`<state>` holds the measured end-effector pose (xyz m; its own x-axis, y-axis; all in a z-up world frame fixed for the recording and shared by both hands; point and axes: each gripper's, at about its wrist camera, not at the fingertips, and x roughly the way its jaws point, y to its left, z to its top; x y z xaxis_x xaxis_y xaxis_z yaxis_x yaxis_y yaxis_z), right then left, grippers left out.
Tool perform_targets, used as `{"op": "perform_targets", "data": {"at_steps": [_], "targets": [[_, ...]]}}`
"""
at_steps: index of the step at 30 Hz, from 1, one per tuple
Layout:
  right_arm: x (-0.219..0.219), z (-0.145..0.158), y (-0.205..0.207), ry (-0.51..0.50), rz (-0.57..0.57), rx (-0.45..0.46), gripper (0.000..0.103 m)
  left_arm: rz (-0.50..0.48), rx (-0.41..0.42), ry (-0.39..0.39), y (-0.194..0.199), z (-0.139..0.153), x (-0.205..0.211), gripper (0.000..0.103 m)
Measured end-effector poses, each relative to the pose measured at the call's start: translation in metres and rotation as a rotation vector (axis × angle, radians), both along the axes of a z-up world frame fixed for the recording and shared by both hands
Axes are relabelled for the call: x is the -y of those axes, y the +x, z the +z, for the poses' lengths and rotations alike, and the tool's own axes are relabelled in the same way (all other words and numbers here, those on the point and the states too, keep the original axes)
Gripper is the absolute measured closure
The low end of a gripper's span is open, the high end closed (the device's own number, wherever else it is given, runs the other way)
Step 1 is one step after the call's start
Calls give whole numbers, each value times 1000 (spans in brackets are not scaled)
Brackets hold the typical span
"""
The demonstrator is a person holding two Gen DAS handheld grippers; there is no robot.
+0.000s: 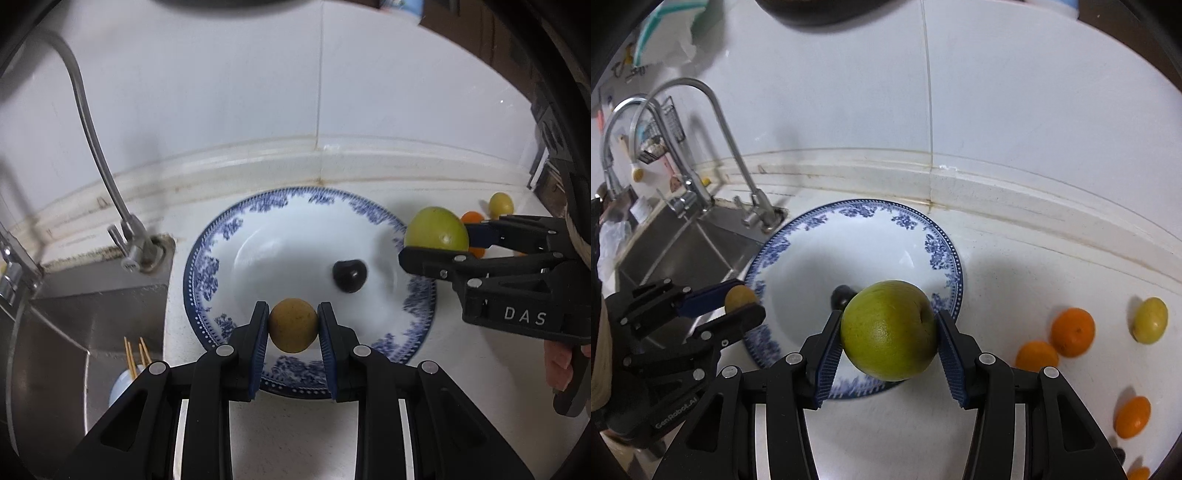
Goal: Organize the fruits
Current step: 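Carry kiwi and pomelo onto the plate and open both grippers, then move left gripper to dark plum while right gripper approaches an orange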
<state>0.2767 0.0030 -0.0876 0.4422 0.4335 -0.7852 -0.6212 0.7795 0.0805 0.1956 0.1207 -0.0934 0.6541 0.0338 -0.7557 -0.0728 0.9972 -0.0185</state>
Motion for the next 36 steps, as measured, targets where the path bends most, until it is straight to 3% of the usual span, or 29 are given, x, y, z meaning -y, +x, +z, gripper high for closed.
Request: {"op": "perform_targets", "data": {"at_steps": [8,11,12,15,28,36], "targets": [[-8,-17,14,-18,8,-41,53,-7,-43,9,9,-13,0,76],[-8,-19,16,-9,9,-62,52,-6,-34,30,8,-9,1,64],[-7,-18,15,-2,8,-61,46,-5,-29,32,7,-8,1,61],[-6,-10,11,20,13,-30,36,11,-18,36,2,-1,-2,60],[28,31,-26,54,-57,76,36,39,95,40,-36,53,19,49],[70,53,-66,65,-115,149,36,-15,164,50,-66,75,57,40]]}}
